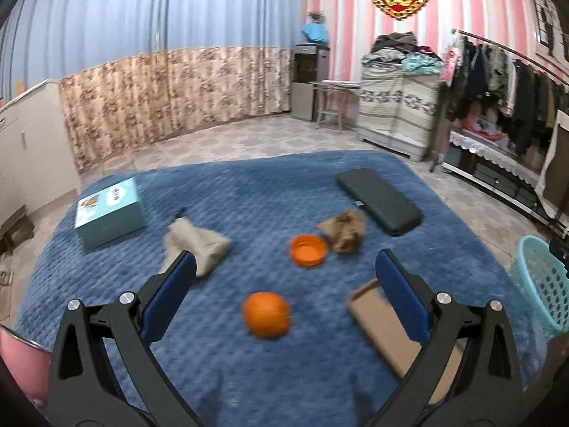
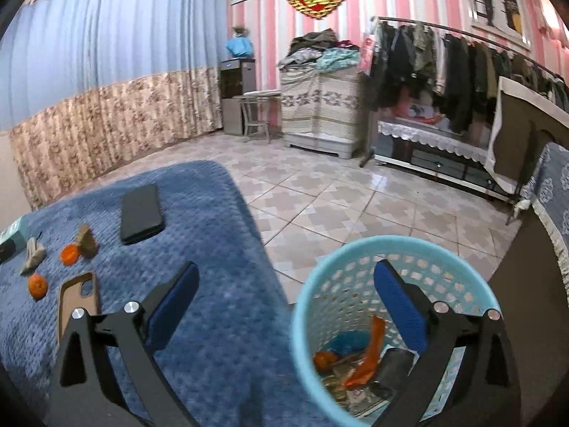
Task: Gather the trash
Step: 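Move both tools back over the bed toward the remaining items, then grasp the peeled orange on the blanket with the left tool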
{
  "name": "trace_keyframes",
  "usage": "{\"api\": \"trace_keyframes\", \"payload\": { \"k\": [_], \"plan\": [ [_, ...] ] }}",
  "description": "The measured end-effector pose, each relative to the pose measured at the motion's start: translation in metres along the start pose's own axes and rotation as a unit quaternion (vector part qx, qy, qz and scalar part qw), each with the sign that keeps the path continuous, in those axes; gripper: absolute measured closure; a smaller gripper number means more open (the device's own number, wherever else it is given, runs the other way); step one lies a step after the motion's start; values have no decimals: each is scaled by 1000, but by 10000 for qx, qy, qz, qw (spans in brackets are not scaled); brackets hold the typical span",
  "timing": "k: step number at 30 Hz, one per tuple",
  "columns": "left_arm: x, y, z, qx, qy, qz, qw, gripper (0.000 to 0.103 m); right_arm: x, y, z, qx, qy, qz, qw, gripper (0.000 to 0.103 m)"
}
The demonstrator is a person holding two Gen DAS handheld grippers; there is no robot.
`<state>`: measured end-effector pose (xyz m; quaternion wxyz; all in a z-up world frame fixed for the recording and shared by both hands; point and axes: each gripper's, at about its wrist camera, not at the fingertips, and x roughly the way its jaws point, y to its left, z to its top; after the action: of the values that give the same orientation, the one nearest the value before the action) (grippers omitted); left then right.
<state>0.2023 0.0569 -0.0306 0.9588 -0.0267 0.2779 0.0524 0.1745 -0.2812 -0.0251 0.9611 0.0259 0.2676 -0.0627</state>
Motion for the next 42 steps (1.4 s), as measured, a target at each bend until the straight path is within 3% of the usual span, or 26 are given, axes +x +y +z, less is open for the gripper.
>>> {"api": "trace_keyframes", "payload": {
  "k": [6,17,27,29,31,33,38,42],
  "plan": [
    [3,30,-12,-91,118,220,9996,6,3,36,-9,-258,151,266,9992,6],
    [21,57,-33,-162,428,262,9986,6,18,86,-22,-563,457,672,9951,7],
    [43,42,-37,-148,686,-289,9971,7,31,106,-29,-763,644,712,9924,7],
    [49,30,-37,-40,799,-407,9960,14,33,107,-30,-798,673,686,9922,7],
    [60,19,-38,173,1000,-447,9938,31,35,108,-31,-801,712,705,9917,7],
    [70,11,-41,328,1216,-541,9906,55,37,111,-30,-782,763,800,9908,7],
    [76,21,-41,72,1348,-813,9875,69,46,133,-28,-1039,861,943,9864,7],
    [68,35,-35,91,1094,-637,9919,71,48,159,-21,-1123,869,1224,9823,7]
  ]
}}
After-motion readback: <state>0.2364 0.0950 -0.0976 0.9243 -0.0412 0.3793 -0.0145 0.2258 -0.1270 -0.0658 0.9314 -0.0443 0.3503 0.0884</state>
